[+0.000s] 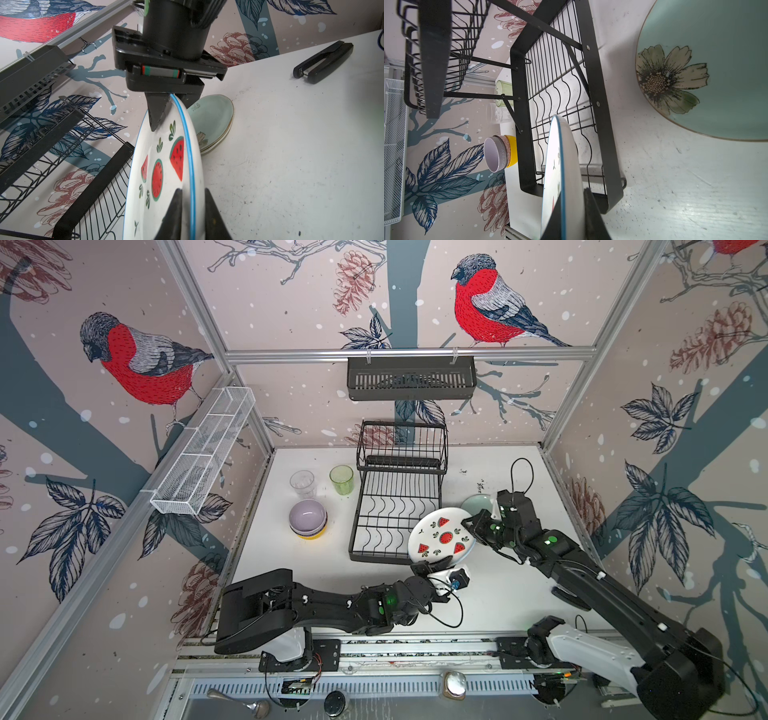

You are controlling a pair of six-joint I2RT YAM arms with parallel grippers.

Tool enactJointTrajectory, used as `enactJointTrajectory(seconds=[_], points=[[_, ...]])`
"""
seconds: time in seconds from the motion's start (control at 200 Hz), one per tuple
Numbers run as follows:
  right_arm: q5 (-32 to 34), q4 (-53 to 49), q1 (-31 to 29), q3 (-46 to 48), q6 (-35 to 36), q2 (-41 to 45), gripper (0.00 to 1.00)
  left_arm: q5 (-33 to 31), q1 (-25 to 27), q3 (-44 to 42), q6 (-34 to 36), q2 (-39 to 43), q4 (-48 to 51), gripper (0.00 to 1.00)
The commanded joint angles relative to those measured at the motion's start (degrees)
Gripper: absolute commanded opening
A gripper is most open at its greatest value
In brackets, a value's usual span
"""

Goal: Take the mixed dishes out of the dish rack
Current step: 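Close the right gripper on the watermelon plate rim while the left gripper holds, then lower the watermelon plate onto the green plate while the left gripper withdraws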

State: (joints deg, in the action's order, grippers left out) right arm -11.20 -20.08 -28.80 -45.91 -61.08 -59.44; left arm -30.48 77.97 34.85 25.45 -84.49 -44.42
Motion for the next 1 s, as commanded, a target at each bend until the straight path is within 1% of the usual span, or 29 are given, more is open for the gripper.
enactJointTrajectory(seconds=[0.0,0.105,0.13,0.19,0.24,0.27,0.295,0.31,0.55,0.745,0.845,0.996], points=[[-3.04,3.90,-0.12,-0.08,-0.79,0.54,0.01,-3.09,-0.02,0.14,-3.13,0.38,-8.27,0.25],[-3.20,4.38,-0.10,0.25,-1.14,0.99,0.00,-3.42,-0.08,0.15,-3.13,0.21,-8.31,0.26],[-3.20,4.51,-0.06,0.32,-1.23,1.07,0.00,-3.52,-0.06,0.28,-3.07,0.13,-8.39,0.29],[-3.21,4.61,0.00,0.43,-1.39,1.26,0.00,-3.76,-0.04,0.24,-3.22,0.03,-8.47,0.42],[-3.24,4.69,0.12,0.53,-1.41,1.42,0.00,-4.01,-0.10,0.22,-3.30,0.11,-8.53,0.57],[-3.26,4.81,0.21,0.50,-1.48,1.48,0.00,-4.19,-0.10,0.13,-3.27,0.11,-8.70,0.74],[-3.22,4.77,0.28,0.62,-1.53,1.54,0.00,-4.23,-0.10,0.20,-3.31,0.11,-8.75,0.95],[-3.25,4.86,0.34,0.61,-1.50,1.59,0.00,-4.27,-0.03,0.17,-3.30,0.18,-8.75,0.98],[-3.29,4.94,1.35,1.39,-1.65,1.87,0.00,-5.81,-0.08,-0.05,-3.39,0.21,-9.19,0.98],[-3.44,4.14,4.10,2.01,-0.82,3.41,0.00,-6.38,-0.11,-0.30,-3.47,0.49,-9.49,0.98],[-3.52,3.87,6.79,2.51,0.30,4.65,0.00,-6.60,-0.16,-0.78,-3.39,0.94,-9.87,0.98],[-4.70,1.79,13.22,2.06,3.34,6.06,0.00,-7.24,-0.25,-1.81,-3.48,2.21,-10.93,0.98]])
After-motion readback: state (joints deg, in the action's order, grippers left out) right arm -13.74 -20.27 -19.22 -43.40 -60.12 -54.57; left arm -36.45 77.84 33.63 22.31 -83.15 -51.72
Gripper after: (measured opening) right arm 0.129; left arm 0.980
